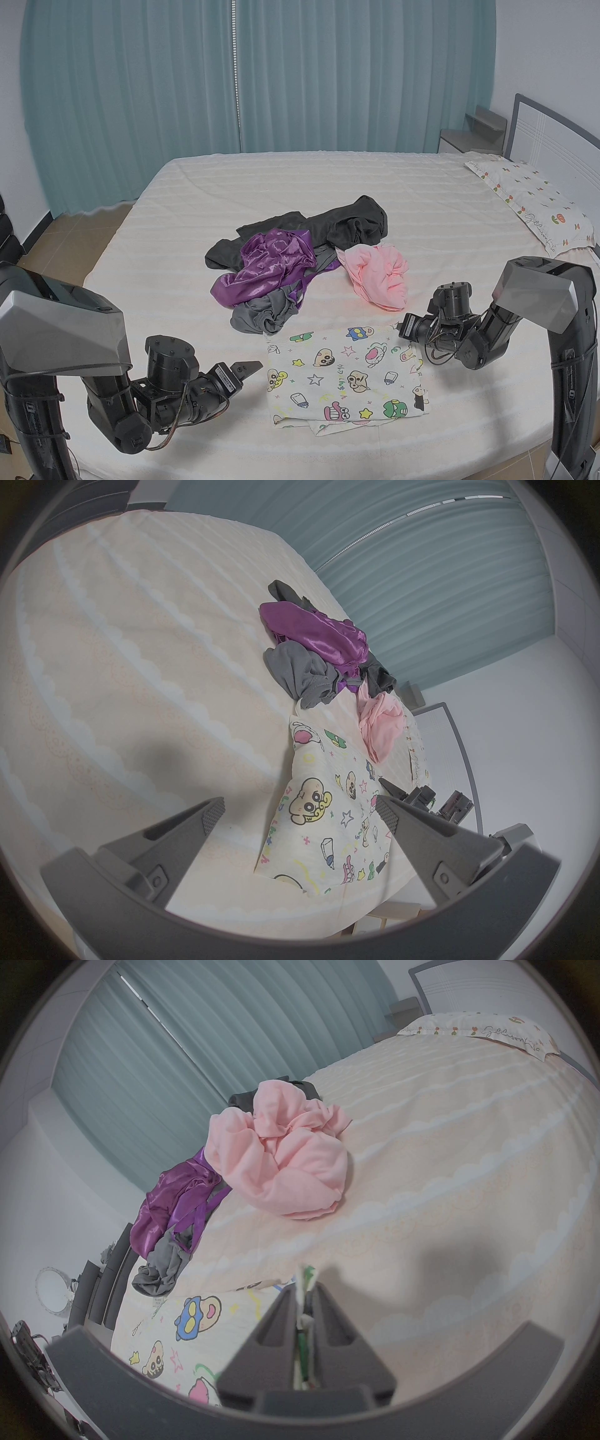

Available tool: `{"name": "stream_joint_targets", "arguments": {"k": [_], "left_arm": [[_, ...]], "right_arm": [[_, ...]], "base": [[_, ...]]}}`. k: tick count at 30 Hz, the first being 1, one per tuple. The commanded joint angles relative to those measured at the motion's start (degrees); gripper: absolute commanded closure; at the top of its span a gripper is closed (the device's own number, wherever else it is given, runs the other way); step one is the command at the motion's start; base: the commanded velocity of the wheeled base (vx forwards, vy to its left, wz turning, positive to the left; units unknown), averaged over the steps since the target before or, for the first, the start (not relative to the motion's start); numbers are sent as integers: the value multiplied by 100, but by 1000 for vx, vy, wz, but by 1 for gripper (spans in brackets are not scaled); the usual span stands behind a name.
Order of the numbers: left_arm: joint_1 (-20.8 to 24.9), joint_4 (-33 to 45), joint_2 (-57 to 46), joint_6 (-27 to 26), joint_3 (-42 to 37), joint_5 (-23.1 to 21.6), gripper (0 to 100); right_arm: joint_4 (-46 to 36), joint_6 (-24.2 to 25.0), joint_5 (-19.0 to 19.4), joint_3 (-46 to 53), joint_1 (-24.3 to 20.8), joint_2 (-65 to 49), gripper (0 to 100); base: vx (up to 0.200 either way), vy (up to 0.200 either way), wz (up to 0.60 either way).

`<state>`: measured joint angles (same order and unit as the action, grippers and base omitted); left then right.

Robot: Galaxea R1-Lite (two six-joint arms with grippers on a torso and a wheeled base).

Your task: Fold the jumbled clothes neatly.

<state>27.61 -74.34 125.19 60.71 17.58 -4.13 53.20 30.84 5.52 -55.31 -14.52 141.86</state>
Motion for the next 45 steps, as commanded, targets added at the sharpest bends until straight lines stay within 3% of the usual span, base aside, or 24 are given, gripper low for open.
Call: {"name": "stream_joint_targets", "arguments": {"k": [1,16,17,28,33,36,41,45], "left_arm": [[-1,-2,23,2,0,-9,0],[-1,-2,59,2,9,0,0],[-1,-2,59,2,9,9,0],[-10,-37,-3,-6,0,88,0],[-63,-714,-205,-103,-229,273,0],[-81,-986,-381,-455,-422,308,0],[-63,-1223,-899,-1325,-835,905,0],[-63,-1223,-1339,-1501,-1028,1301,0]], "right_arm": [[6,18,-16,-138,63,43,100],[-29,18,-245,-516,151,254,100],[-38,18,-245,-525,151,254,0],[24,71,-253,-33,336,-308,0],[120,71,-253,952,441,-1310,0],[314,62,-253,1629,441,-1934,0],[771,10,-262,2973,388,-3261,0],[850,1,-262,3562,371,-3965,0]], "base": [[0,0,0],[0,0,0],[0,0,0],[0,0,0],[0,0,0],[0,0,0],[0,0,0],[0,0,0]]}}
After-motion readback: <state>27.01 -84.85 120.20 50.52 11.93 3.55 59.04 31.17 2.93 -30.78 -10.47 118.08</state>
